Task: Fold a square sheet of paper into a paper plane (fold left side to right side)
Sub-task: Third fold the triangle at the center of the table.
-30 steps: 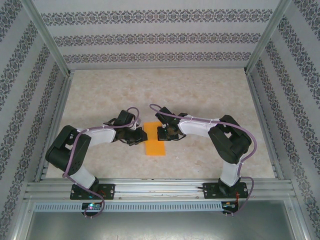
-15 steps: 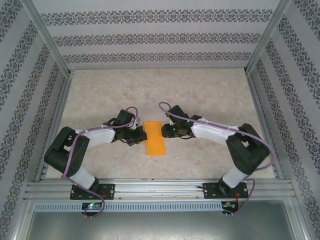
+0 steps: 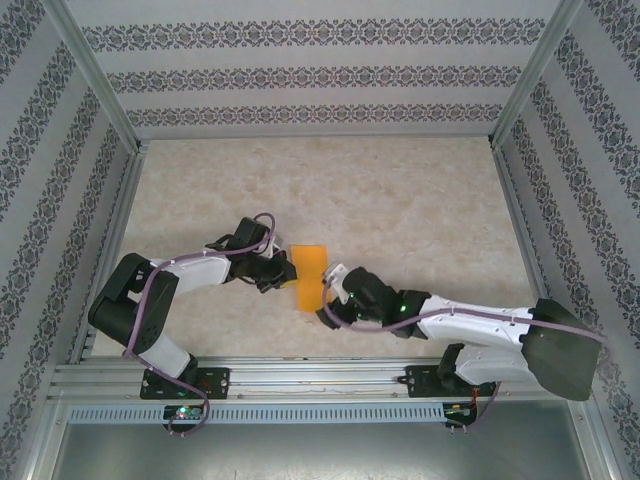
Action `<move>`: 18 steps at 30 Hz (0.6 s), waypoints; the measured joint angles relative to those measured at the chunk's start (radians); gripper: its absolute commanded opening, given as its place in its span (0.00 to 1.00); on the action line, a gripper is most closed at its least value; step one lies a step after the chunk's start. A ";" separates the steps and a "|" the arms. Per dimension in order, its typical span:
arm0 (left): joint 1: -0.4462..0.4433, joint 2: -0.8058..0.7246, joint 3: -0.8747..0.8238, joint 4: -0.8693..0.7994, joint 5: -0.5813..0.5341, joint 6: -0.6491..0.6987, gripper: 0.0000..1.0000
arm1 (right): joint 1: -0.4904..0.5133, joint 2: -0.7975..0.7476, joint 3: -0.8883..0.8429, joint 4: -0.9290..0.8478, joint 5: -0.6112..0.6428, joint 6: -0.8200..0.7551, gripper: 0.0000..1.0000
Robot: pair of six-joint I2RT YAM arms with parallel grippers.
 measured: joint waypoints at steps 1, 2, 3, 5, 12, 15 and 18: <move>0.000 0.000 0.008 -0.004 0.000 0.000 0.00 | 0.035 0.001 -0.016 0.025 0.021 -0.027 0.73; 0.000 0.000 0.014 -0.006 0.001 0.000 0.00 | 0.069 0.004 -0.030 0.048 0.043 -0.059 0.74; 0.000 0.000 0.019 -0.007 0.003 0.000 0.00 | 0.097 0.011 -0.038 0.068 0.064 -0.084 0.75; 0.000 0.000 0.025 -0.007 0.004 0.000 0.00 | 0.145 0.041 -0.043 0.108 0.114 -0.136 0.75; 0.000 0.000 0.026 -0.014 0.003 -0.003 0.00 | 0.200 0.199 -0.025 0.206 0.272 -0.231 0.73; 0.000 0.000 0.026 -0.014 0.003 -0.007 0.00 | 0.201 0.255 0.004 0.242 0.317 -0.246 0.70; 0.000 0.000 0.026 -0.014 0.003 -0.008 0.00 | 0.202 0.304 0.038 0.286 0.348 -0.254 0.68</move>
